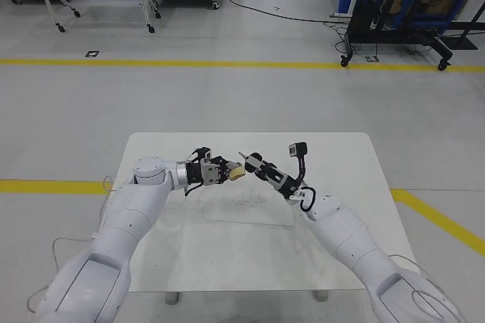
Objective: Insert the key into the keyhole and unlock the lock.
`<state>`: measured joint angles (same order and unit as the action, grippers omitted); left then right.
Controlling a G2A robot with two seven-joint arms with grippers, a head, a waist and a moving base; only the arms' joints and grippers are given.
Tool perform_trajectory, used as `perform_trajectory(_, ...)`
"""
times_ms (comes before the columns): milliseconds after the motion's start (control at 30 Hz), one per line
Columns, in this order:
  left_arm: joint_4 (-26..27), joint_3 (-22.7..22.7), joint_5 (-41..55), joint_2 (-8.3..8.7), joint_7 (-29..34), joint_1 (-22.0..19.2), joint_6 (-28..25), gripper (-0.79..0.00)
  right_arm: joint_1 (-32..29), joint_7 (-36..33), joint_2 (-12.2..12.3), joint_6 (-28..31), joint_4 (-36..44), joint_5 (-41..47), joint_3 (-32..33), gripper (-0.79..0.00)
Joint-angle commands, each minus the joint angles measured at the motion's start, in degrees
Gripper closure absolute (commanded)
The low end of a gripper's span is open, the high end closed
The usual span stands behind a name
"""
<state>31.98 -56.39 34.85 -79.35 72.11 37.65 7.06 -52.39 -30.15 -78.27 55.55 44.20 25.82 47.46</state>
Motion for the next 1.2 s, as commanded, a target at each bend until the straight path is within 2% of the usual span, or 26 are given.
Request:
perform_trajectory(0,-0.64,0.13,0.52,-0.25,-0.23,-0.23,0.75,0.0,-0.76,-0.96,0.06,0.98,0.7,2.93,0.72,0.0)
perform_trajectory(133,-1.93,0.43,0.69,-0.56,-0.18,-0.89,1.6,0.0,-2.73,-5.62,1.0,2.05,3.11,9.88,3.38,0.0)
perform_trajectory(633,-1.89,0.4,0.71,-0.56,-0.63,-0.67,1.58,0.0,-3.05,-5.01,1.02,1.03,3.77,9.17,3.43,0.0)
perform_trajectory(700,-0.97,-0.21,1.94,-0.52,-2.58,0.63,2.49,0.0,-4.71,-4.44,1.09,-3.46,6.91,9.15,3.24,0.0)
perform_trajectory(767,-0.05,-0.46,2.13,-0.38,-3.65,1.37,4.17,0.0,-7.22,-7.48,1.45,-13.8,11.74,14.01,3.25,0.0)
perform_trajectory(867,1.08,-0.24,1.21,-0.23,-5.03,1.92,6.66,0.0,-10.48,-11.3,3.24,-23.22,16.79,16.69,7.11,0.0)
perform_trajectory(967,1.78,-0.33,1.0,-0.16,-6.79,2.24,8.33,0.0,-14.14,-7.1,5.1,-30.52,22.73,10.0,10.8,0.0)
perform_trajectory(1167,2.92,-0.19,0.01,-0.04,-8.08,2.49,9.57,0.0,-24.62,1.34,8.09,-45.21,41.24,-0.13,18.49,0.0)
